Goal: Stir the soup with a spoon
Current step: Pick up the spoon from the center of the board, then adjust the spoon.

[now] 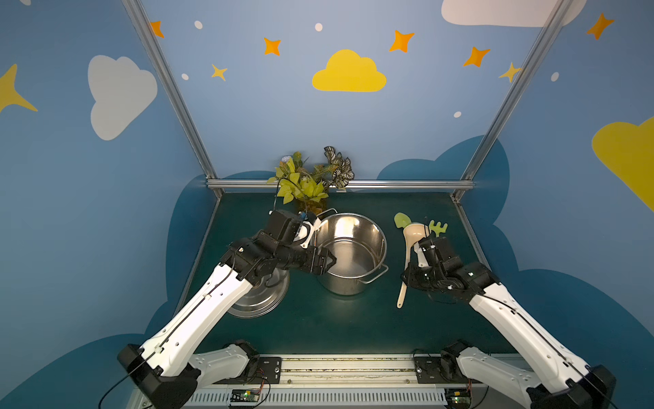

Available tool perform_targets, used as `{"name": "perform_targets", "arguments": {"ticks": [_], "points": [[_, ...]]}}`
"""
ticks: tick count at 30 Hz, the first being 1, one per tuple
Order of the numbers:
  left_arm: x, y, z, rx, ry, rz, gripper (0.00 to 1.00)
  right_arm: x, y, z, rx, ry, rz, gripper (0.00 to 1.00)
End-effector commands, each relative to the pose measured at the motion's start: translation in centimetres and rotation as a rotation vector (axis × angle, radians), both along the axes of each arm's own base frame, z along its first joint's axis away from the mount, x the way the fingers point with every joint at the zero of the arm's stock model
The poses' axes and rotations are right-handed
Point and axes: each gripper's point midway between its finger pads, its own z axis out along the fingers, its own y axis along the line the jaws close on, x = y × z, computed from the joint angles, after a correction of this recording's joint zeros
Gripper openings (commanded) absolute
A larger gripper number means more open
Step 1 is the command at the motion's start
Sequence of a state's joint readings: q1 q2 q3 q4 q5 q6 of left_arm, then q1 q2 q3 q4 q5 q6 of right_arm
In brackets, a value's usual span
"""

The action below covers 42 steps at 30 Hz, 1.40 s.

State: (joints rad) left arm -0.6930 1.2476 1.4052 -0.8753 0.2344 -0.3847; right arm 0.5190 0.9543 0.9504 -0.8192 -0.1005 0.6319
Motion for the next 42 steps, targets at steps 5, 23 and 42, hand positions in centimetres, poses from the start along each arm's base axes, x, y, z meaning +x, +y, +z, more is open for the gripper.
{"name": "perform_targets", "arguments": {"ticks": [5,23,42], "points": [[-2.2,-8.1,2.4,-0.142,0.046,-0.157,0.9,0.9,4.2,7.2,0.203,-0.183,0.138,0.0],[-1.6,-11.3,-0.9,-0.141,0.091,-0.157,0.76,2.6,7.4,10.4,0.255,-0.214,0.163,0.0],[0.0,-14.1,-1.7,-0.155,0.076,-0.188,0.32,1.3,9.5,11.4,0.282,-0.199,0.252,0.0]]}}
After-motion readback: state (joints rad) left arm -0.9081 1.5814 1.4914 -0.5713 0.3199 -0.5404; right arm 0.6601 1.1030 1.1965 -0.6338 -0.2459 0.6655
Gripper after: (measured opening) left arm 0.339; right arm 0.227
